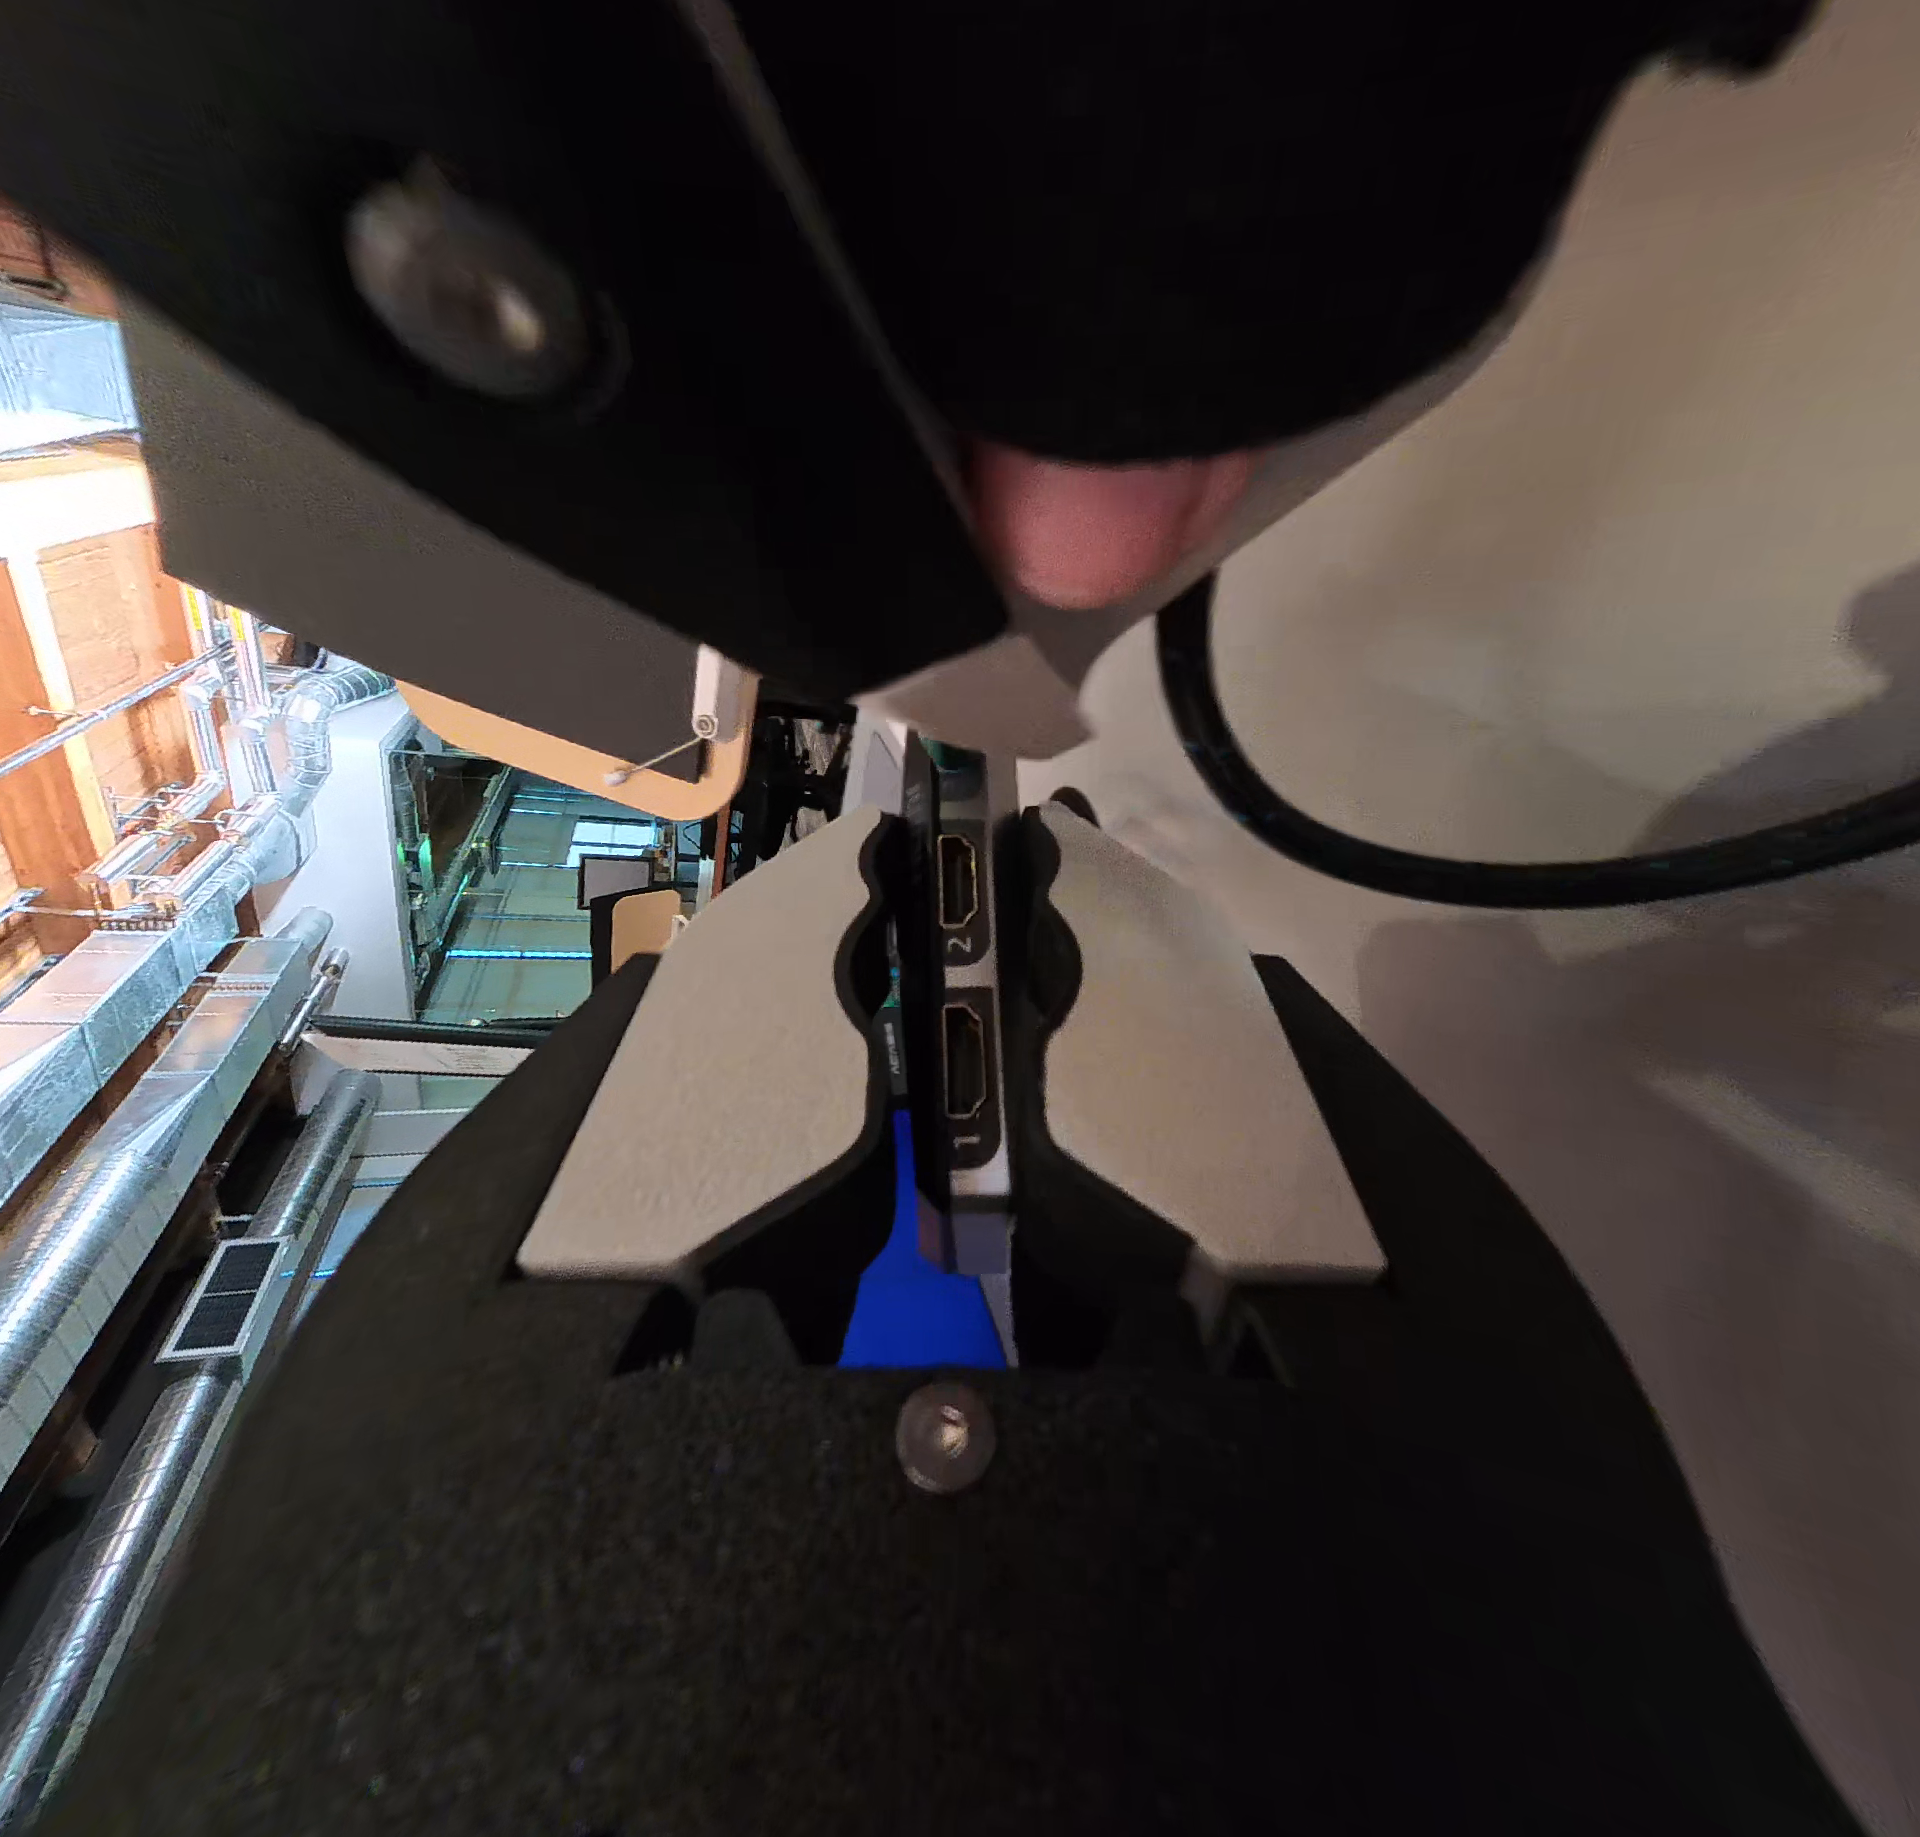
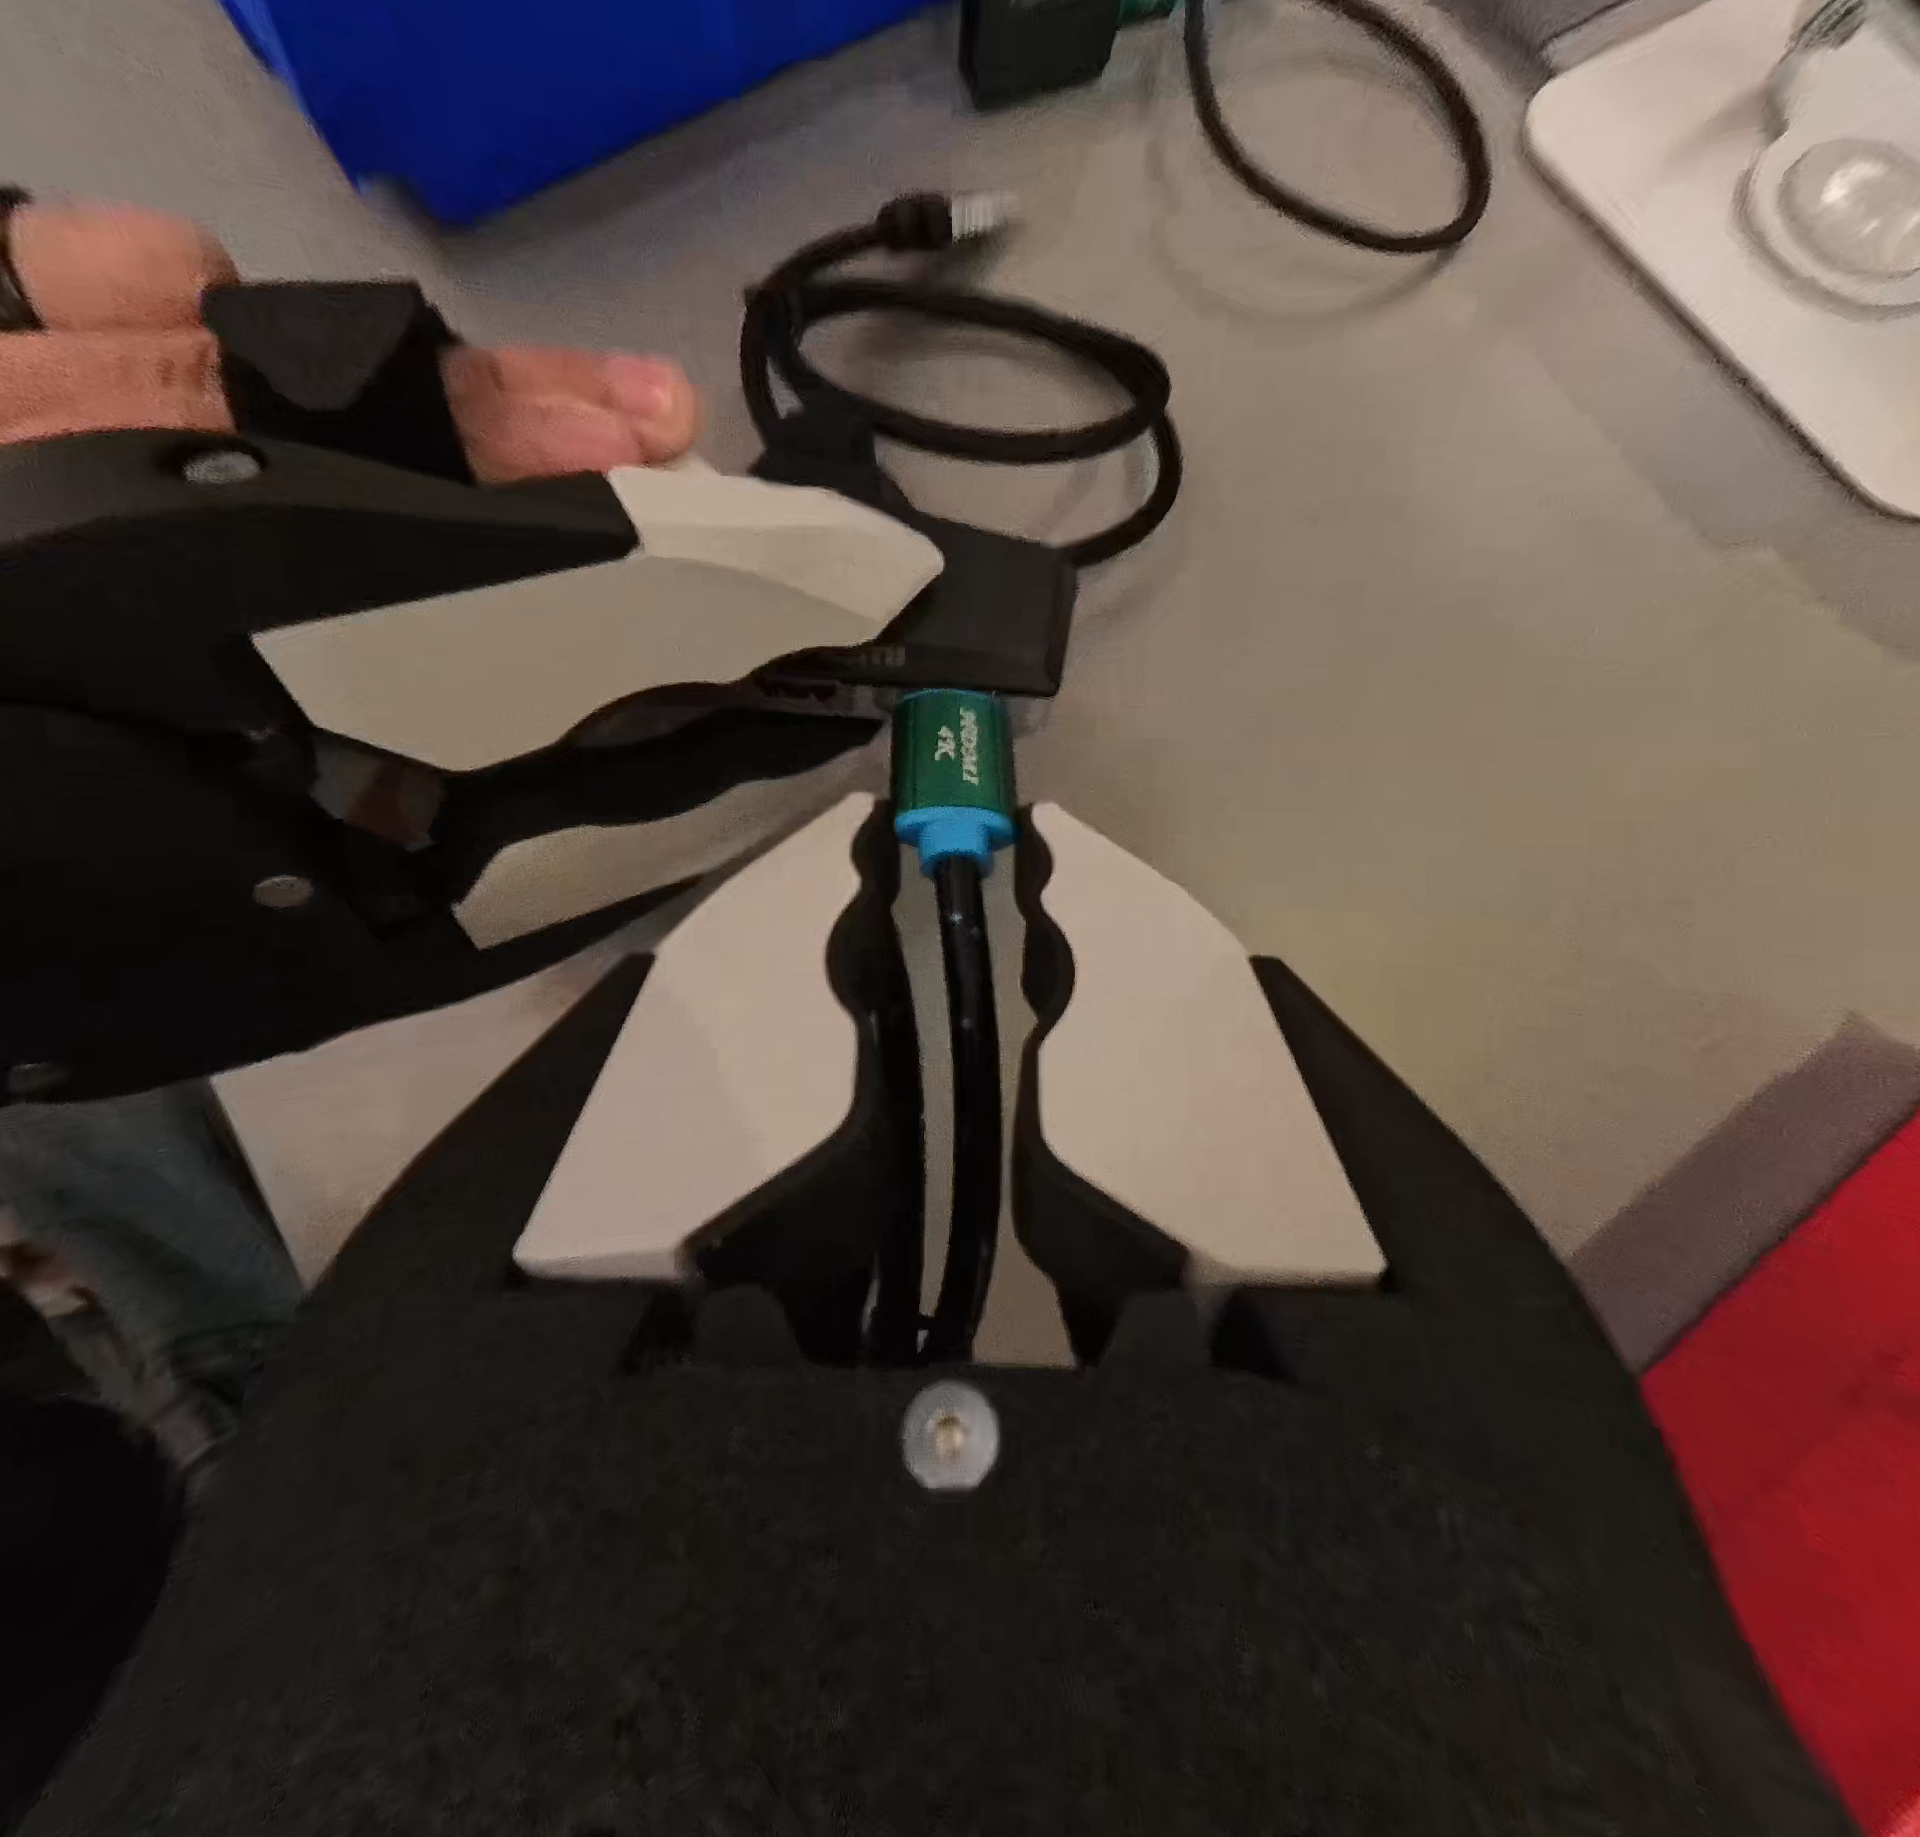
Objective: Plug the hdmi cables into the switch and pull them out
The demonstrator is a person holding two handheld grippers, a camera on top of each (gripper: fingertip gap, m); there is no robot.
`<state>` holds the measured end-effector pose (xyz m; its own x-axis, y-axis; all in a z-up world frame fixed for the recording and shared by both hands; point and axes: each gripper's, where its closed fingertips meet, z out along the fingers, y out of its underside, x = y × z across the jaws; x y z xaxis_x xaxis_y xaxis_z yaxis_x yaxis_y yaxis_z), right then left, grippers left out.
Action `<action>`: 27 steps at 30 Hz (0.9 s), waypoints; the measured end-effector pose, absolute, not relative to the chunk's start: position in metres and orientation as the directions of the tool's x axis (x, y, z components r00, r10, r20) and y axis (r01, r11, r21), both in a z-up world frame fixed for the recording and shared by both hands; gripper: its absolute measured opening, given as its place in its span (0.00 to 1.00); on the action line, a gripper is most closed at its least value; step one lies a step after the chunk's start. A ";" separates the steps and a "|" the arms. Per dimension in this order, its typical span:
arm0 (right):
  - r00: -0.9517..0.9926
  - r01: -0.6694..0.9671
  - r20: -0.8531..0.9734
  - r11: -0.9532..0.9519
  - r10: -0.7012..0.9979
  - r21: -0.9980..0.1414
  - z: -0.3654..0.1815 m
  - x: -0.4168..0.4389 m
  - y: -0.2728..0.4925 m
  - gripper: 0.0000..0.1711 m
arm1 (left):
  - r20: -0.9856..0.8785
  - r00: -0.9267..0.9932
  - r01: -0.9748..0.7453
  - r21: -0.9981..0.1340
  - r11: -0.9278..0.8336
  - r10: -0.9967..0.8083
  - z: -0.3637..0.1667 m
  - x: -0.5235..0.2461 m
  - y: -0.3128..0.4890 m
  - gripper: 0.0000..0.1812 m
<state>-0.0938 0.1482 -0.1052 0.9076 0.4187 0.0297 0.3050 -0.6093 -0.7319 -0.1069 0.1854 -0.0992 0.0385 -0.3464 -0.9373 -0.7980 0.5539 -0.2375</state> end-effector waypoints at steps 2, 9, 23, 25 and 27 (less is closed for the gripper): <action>0.907 0.277 0.002 -0.592 0.422 -0.757 -0.099 -0.096 0.149 0.12 | -0.937 0.046 -0.794 -0.245 0.557 -0.346 -0.096 -0.108 0.185 0.12; 0.885 0.292 -0.014 -0.578 0.465 -0.762 -0.097 -0.097 0.147 0.12 | -0.925 0.055 -0.738 -0.292 0.608 -0.377 -0.094 -0.107 0.181 0.12; 0.878 0.287 -0.095 -0.674 0.470 -0.680 -0.088 -0.072 0.123 0.12 | -0.919 0.032 -0.514 -0.352 0.782 -0.392 -0.096 -0.104 0.172 0.37; 0.873 0.301 -0.089 -0.673 0.480 -0.675 -0.090 -0.080 0.124 0.12 | -0.932 0.025 -0.514 -0.322 0.795 -0.362 -0.098 -0.100 0.171 0.37; 0.862 0.317 -0.091 -0.669 0.500 -0.672 -0.094 -0.092 0.125 0.12 | -0.940 0.022 -0.510 -0.303 0.805 -0.339 -0.100 -0.096 0.169 0.29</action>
